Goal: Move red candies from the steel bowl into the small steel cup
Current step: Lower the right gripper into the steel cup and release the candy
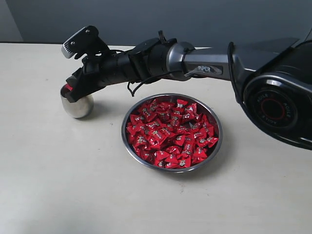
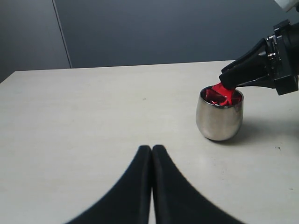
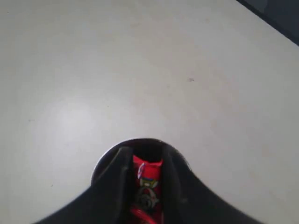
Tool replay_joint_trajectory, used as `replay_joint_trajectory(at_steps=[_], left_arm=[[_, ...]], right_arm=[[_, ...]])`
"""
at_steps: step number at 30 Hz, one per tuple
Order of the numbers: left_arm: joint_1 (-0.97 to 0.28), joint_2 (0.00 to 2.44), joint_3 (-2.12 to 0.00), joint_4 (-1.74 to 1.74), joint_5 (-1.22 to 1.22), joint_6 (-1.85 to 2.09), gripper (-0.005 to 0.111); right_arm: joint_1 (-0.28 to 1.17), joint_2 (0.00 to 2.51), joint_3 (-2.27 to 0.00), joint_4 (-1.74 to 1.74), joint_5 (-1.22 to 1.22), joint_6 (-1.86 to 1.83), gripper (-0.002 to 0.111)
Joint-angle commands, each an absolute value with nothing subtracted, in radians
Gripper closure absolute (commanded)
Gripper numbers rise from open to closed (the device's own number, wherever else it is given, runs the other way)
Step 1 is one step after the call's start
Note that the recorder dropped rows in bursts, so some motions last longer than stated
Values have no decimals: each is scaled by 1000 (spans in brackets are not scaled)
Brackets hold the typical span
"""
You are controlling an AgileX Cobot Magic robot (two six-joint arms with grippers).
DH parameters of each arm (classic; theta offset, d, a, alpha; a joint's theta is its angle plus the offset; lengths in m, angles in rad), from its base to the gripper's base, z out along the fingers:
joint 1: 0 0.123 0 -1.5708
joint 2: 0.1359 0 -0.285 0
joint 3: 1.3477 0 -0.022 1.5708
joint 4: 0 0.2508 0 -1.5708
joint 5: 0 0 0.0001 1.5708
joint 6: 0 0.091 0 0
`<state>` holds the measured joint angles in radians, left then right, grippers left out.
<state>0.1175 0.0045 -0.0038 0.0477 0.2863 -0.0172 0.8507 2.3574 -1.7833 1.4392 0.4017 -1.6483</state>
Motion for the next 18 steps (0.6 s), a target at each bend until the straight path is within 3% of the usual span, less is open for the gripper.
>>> replay_joint_trajectory(at_steps=[1, 18], left_arm=[[118, 0, 0, 45, 285, -20, 106], [118, 0, 0, 45, 285, -20, 106]], right_arm=[[856, 2354, -1790, 1440, 416, -1675, 109], [875, 2364, -1802, 1444, 322, -1719, 109]])
